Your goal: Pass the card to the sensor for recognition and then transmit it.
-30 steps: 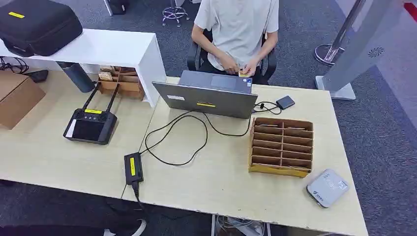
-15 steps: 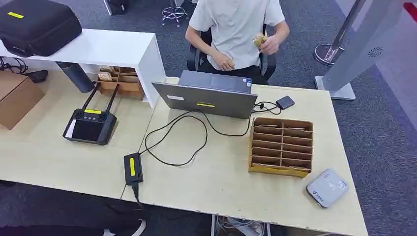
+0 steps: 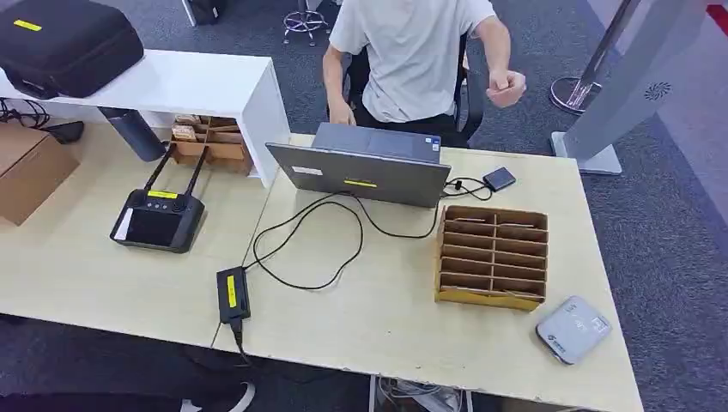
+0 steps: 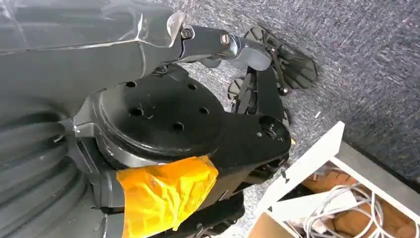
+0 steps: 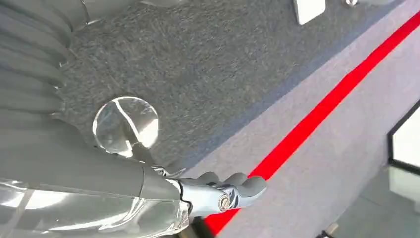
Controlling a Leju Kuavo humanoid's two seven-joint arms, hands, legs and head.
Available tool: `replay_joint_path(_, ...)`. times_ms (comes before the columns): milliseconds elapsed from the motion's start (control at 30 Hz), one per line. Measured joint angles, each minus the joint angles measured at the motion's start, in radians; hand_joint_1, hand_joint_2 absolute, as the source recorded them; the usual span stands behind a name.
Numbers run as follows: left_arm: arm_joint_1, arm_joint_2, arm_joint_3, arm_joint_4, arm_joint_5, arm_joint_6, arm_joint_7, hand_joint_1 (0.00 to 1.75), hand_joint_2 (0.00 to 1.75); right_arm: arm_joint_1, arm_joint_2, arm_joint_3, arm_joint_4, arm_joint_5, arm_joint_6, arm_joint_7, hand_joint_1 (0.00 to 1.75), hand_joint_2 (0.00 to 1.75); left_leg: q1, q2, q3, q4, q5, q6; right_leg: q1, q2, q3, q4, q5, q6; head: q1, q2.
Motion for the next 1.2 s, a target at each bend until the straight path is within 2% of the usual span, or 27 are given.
replay_joint_path(467,0.039,0.012,0.022,-0.106,-0.094,0.048,0.042,0.00,1.75,-0.345,0.109,0.255,0.003,0.223,-0.090,-0.047,0.00,1.75,0.000,-0.003,0.000,0.000,0.002,0.002,0.000,-0.004,0.001,0.000,0.000,0.000,0.000,0.000)
replay_joint_path(633,0.049,0.012,0.048,-0.131,-0.139,0.055,0.063,0.00,1.75,-0.369,0.143,0.347,-0.042,0.253,-0.105,-0.053,0.00,1.75,0.000,-0.005,0.000,0.001,0.002,0.002,0.000,-0.006,0.001,0.000,0.000,0.000,0.000,0.000)
replay_joint_path(867,0.069,0.003,0.109,-0.160,-0.232,0.054,0.104,0.00,1.75,-0.414,0.172,0.552,-0.185,0.242,-0.120,-0.023,0.00,1.75,0.000,-0.005,0.000,0.001,0.002,0.003,0.000,-0.005,0.001,0.000,0.000,0.000,0.000,0.000)
replay_joint_path(933,0.070,0.002,0.118,-0.161,-0.243,0.052,0.109,0.00,1.75,-0.417,0.175,0.576,-0.201,0.241,-0.122,-0.018,0.00,1.75,0.000,-0.005,-0.001,0.001,0.002,0.003,0.000,-0.005,0.001,0.000,0.000,0.000,0.000,0.000)
replay_joint_path(1200,0.091,-0.021,0.201,-0.188,-0.355,0.037,0.150,0.00,1.75,-0.455,0.190,0.819,-0.365,0.227,-0.164,0.031,0.00,1.75,0.000,-0.005,0.000,0.001,0.002,0.003,0.000,-0.005,0.001,0.000,0.000,0.000,0.000,0.000)
